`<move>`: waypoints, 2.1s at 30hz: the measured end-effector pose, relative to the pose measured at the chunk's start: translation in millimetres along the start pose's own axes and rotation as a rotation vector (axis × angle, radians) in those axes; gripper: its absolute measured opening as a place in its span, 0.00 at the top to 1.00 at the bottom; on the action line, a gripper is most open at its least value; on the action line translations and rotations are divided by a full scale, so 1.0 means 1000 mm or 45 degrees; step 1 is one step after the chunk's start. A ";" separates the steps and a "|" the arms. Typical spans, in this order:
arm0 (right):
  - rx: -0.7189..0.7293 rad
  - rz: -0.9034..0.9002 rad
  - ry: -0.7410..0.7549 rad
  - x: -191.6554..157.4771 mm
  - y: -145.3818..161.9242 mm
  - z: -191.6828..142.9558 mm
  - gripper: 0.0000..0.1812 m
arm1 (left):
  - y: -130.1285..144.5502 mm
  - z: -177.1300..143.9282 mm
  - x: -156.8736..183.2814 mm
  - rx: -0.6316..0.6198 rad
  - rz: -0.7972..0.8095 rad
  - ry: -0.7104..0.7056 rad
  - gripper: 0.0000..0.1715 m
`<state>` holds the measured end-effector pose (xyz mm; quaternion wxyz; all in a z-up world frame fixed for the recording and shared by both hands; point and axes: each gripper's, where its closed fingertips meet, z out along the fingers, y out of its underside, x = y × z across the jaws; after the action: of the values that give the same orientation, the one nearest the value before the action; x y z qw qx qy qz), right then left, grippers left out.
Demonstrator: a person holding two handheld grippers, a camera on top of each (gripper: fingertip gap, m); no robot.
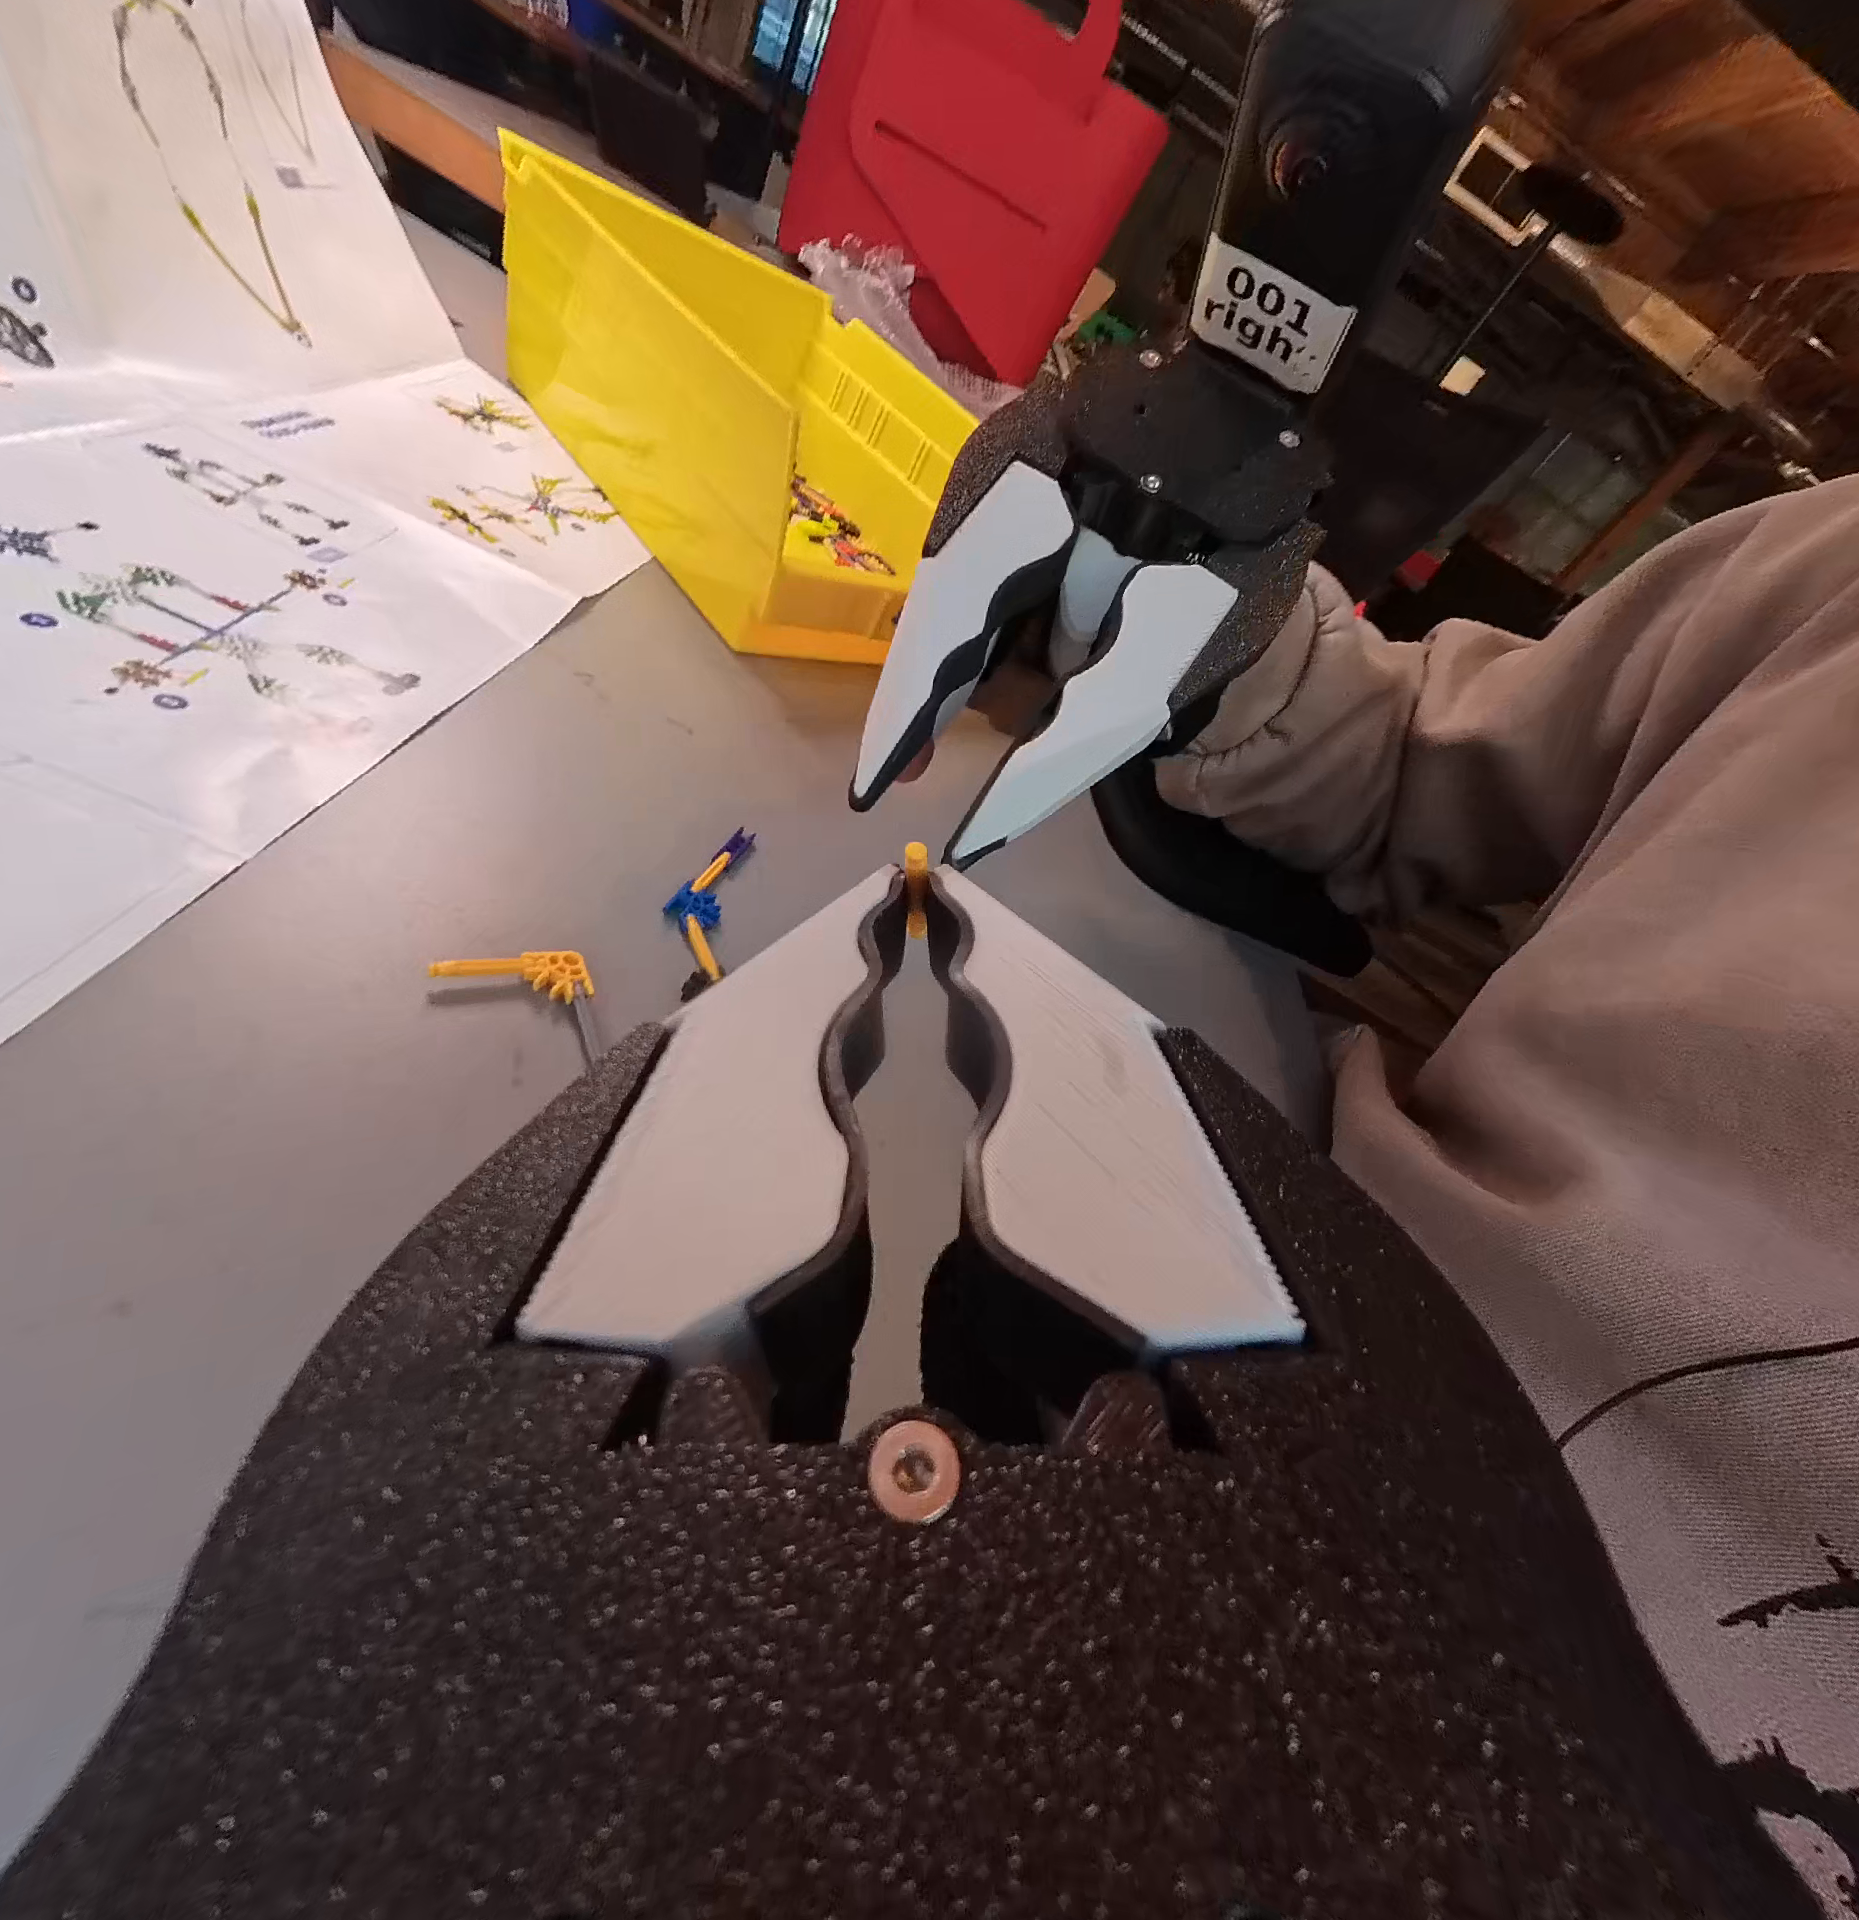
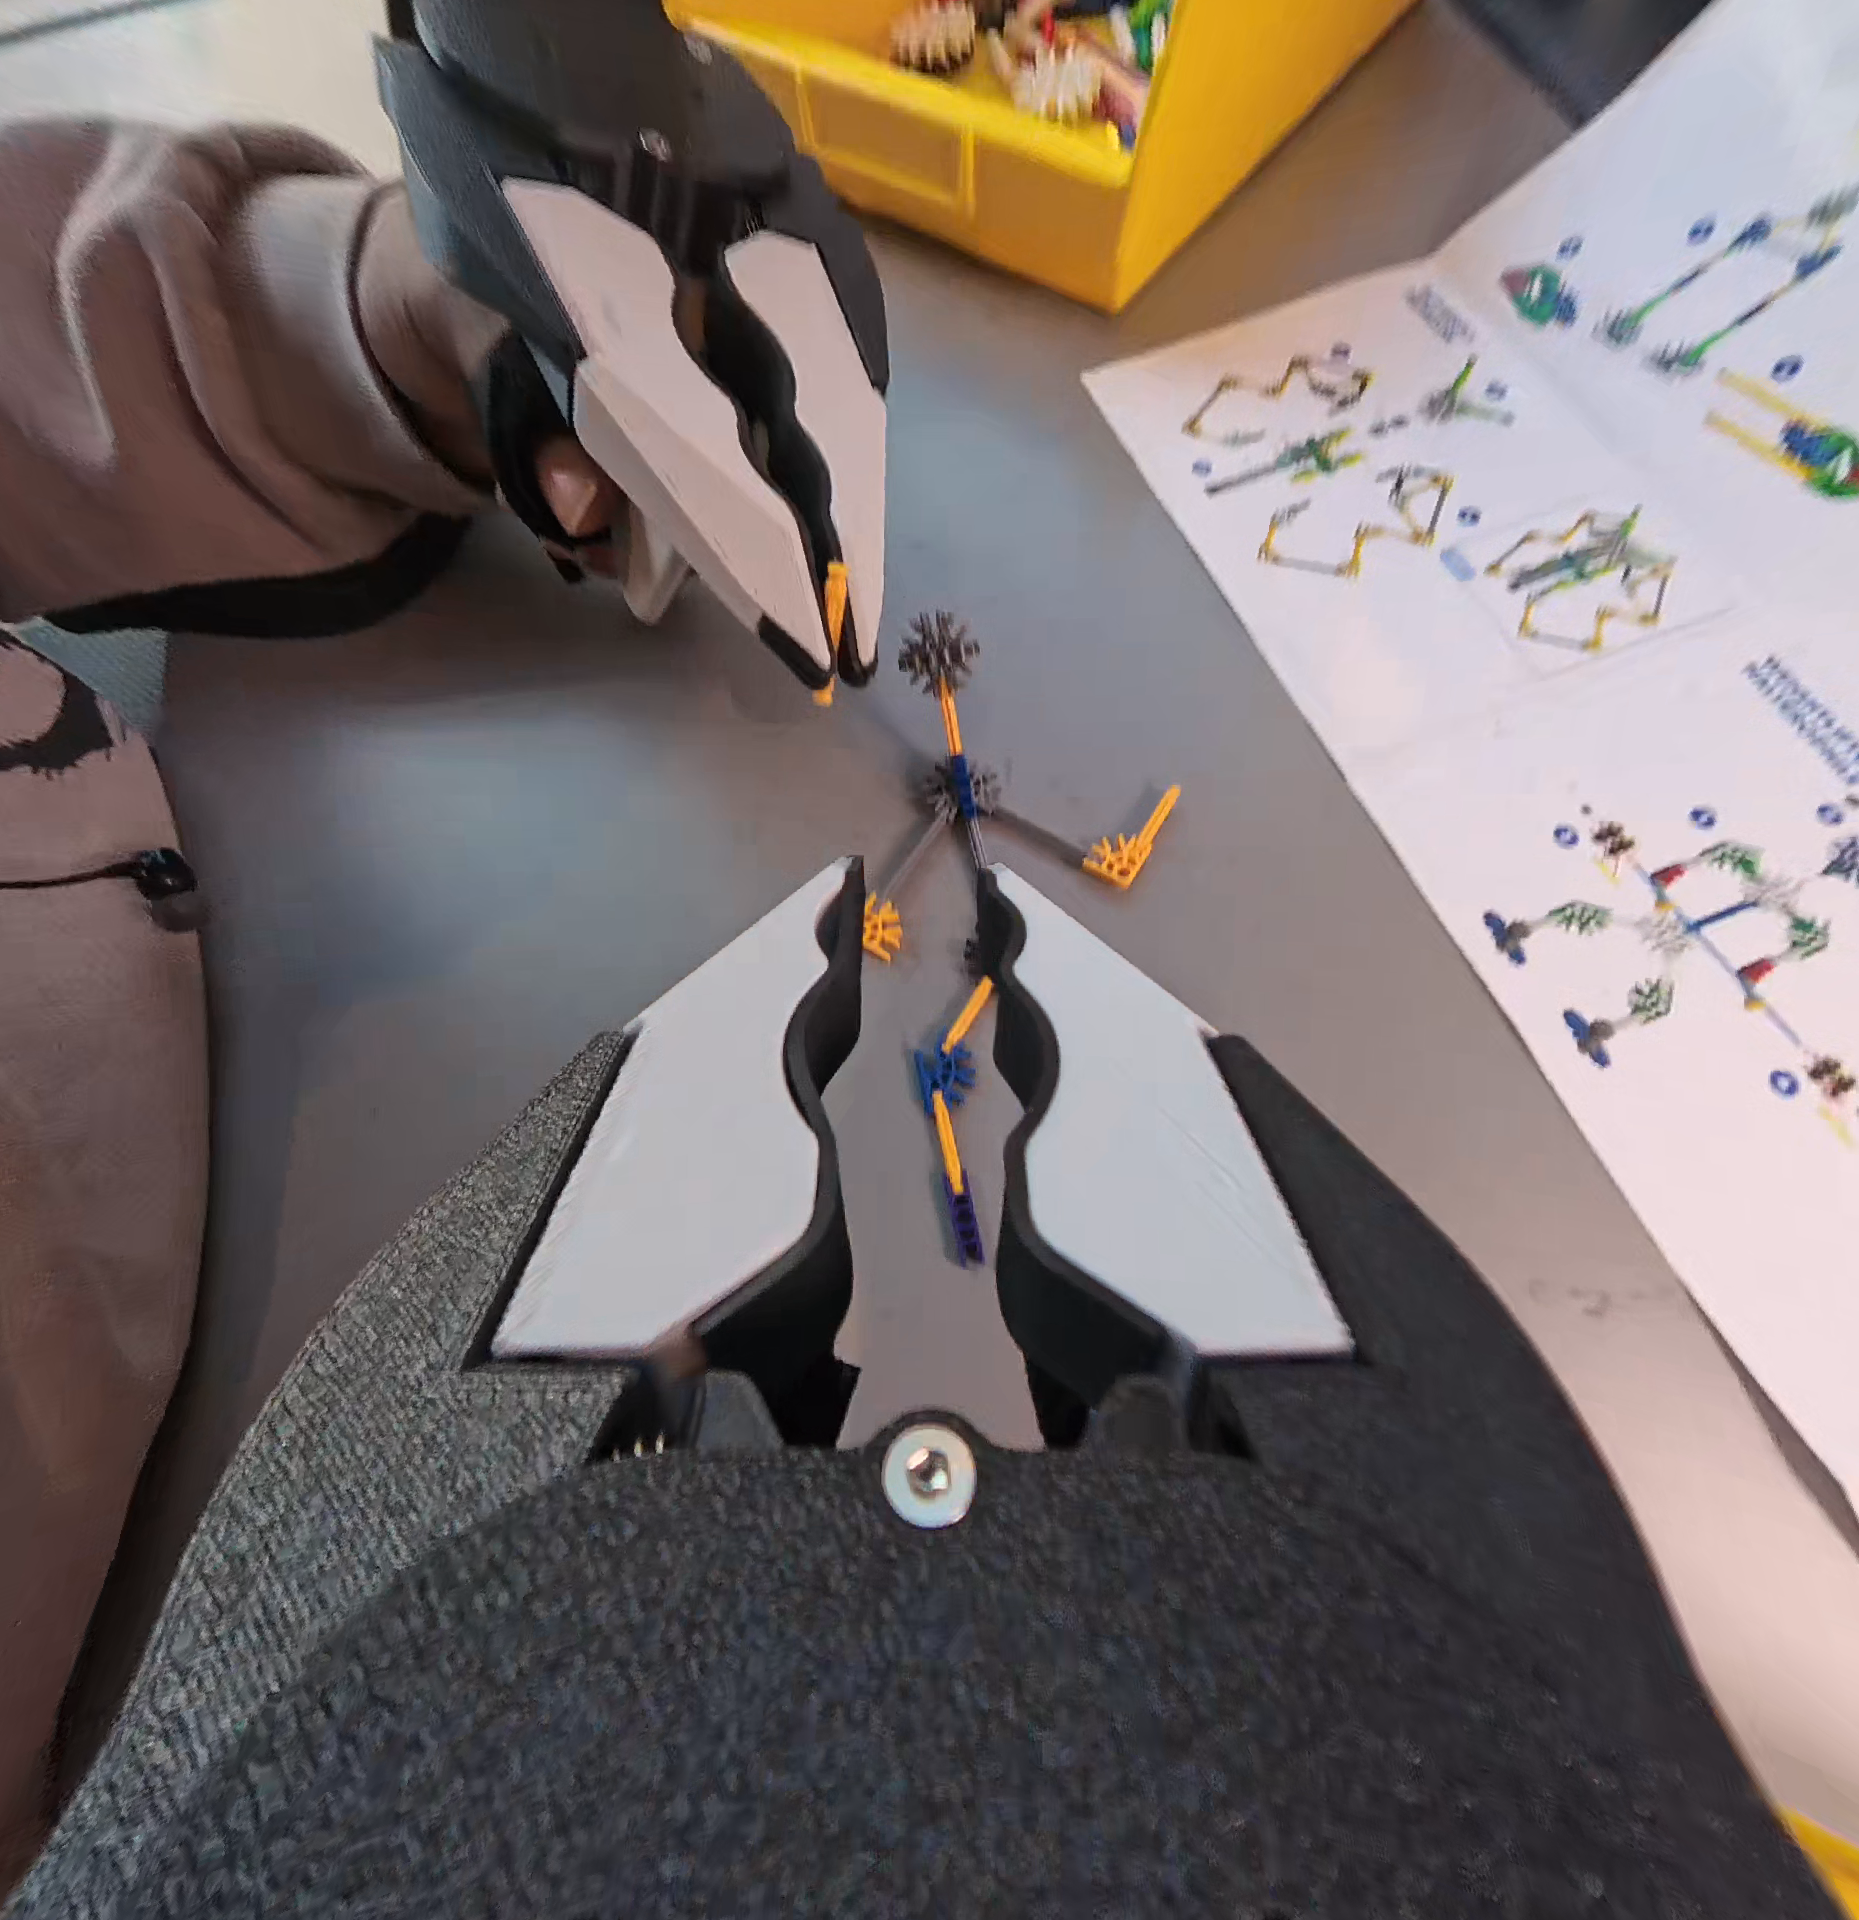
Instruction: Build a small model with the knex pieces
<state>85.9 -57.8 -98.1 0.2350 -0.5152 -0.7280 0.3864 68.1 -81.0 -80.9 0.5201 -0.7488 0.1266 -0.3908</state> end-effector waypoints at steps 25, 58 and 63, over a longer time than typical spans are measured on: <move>0.221 -0.219 -0.076 -0.016 -0.023 0.012 0.99 | -0.006 -0.005 0.009 0.011 0.188 0.008 0.96; 0.110 -0.315 -0.068 -0.019 -0.005 0.018 0.99 | 0.008 0.005 0.009 -0.082 0.275 -0.028 0.98; 0.131 -0.331 -0.057 -0.020 -0.009 0.016 0.96 | 0.005 0.005 0.010 -0.065 0.358 -0.059 0.98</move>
<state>75.8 -82.9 -99.6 0.2929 -0.3950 -0.7730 0.4008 79.6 -86.4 -81.7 0.5532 -0.7456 0.2280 -0.2934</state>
